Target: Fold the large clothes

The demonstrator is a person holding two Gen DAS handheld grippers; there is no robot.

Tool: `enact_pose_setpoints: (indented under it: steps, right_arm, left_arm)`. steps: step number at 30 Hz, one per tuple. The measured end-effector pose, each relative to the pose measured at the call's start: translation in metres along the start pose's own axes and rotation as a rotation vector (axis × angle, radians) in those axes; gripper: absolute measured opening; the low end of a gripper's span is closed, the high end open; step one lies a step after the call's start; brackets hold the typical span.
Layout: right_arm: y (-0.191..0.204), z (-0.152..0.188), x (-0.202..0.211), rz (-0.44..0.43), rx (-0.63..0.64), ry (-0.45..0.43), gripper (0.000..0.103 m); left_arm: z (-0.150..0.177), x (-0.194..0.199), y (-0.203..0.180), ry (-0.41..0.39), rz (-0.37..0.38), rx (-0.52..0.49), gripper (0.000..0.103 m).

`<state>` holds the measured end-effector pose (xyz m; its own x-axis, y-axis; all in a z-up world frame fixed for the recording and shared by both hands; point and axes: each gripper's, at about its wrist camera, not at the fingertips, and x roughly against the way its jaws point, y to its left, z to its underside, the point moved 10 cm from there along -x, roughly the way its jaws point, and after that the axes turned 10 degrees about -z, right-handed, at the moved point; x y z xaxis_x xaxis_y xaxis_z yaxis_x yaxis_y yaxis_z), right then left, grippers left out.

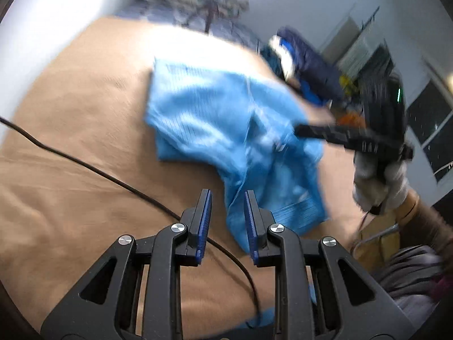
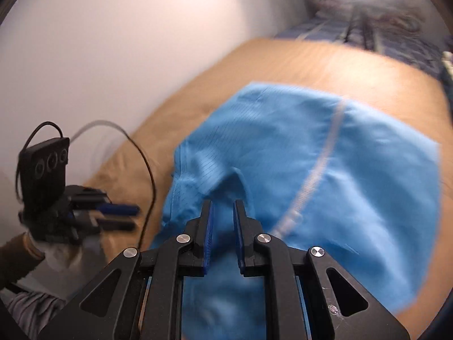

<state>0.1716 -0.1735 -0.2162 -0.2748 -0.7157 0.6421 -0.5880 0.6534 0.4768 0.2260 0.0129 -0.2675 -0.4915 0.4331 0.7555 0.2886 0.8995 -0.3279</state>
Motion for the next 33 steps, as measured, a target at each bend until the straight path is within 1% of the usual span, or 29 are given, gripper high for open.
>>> enact_pose_setpoints:
  steps: [1,3,4,6,7,9,10,11,12,13,16,17,18,19,20,21,22,24,26,29,31,33]
  right_arm:
    - [-0.001,0.004,0.014,0.006,-0.013,-0.019,0.013]
    - [-0.004,0.015,0.048,0.029,-0.046,-0.057,0.014]
    - [-0.005,0.02,0.066,0.04,-0.059,-0.074,0.016]
    - [-0.005,0.026,0.104,0.071,-0.075,-0.121,0.03]
    - [-0.004,0.03,0.121,0.086,-0.081,-0.143,0.033]
    - [0.003,0.037,0.154,0.098,-0.092,-0.176,0.034]
    - [0.01,0.038,0.162,0.107,-0.095,-0.182,0.034]
    - [0.016,0.042,0.175,0.125,-0.095,-0.187,0.034]
    - [0.018,0.043,0.18,0.134,-0.091,-0.186,0.034]
    - [0.023,0.046,0.183,0.136,-0.085,-0.187,0.035]
    - [0.029,0.05,0.17,0.129,-0.063,-0.179,0.035]
    - [0.029,0.05,0.158,0.123,-0.054,-0.172,0.035]
    - [0.026,0.052,0.16,0.114,-0.054,-0.167,0.035]
    - [0.025,0.051,0.146,0.103,-0.057,-0.157,0.034]
    - [0.023,0.051,0.134,0.094,-0.055,-0.151,0.033]
    - [0.02,0.049,0.119,0.088,-0.047,-0.142,0.025]
    - [0.018,0.05,0.11,0.084,-0.047,-0.133,0.022]
    - [0.009,0.042,0.082,0.079,-0.05,-0.114,0.022]
    - [-0.002,0.035,0.061,0.097,-0.051,-0.104,0.022]
    - [-0.023,0.026,0.033,0.136,-0.055,-0.074,0.022]
    - [-0.042,0.027,0.017,0.185,-0.061,-0.043,0.022]
    - [-0.065,0.033,0.01,0.243,-0.107,-0.011,0.022]
  left_arm:
    - [-0.006,0.022,0.001,-0.033,0.0,0.011,0.024]
    - [-0.016,0.058,0.004,-0.083,-0.005,0.027,0.038]
    - [-0.022,0.079,0.005,-0.111,-0.01,0.034,0.039]
    - [-0.031,0.12,0.007,-0.158,-0.022,0.053,0.039]
    - [-0.033,0.135,0.008,-0.17,-0.028,0.065,0.039]
    - [-0.039,0.169,0.01,-0.193,-0.037,0.086,0.041]
    - [-0.04,0.18,0.011,-0.2,-0.047,0.092,0.043]
    - [-0.041,0.192,0.012,-0.212,-0.058,0.098,0.048]
    - [-0.041,0.197,0.012,-0.217,-0.056,0.104,0.054]
    - [-0.04,0.199,0.012,-0.22,-0.042,0.115,0.056]
    - [-0.032,0.179,0.014,-0.193,-0.033,0.137,0.056]
    - [-0.027,0.164,0.014,-0.176,-0.019,0.147,0.056]
    - [-0.022,0.148,0.013,-0.158,-0.004,0.149,0.056]
    - [-0.018,0.134,0.011,-0.142,0.003,0.153,0.056]
    - [-0.014,0.113,0.008,-0.121,0.023,0.156,0.056]
    - [-0.01,0.102,0.005,-0.104,0.034,0.156,0.056]
    - [-0.005,0.078,0.002,-0.078,0.05,0.157,0.056]
    - [0.002,0.05,-0.005,-0.053,0.059,0.151,0.055]
    - [0.009,0.017,-0.011,-0.019,0.069,0.153,0.055]
    - [0.014,-0.013,-0.02,0.001,0.079,0.138,0.055]
    - [0.018,-0.03,-0.024,0.023,0.076,0.129,0.055]
    - [0.022,-0.046,-0.023,0.058,0.049,0.127,0.055]
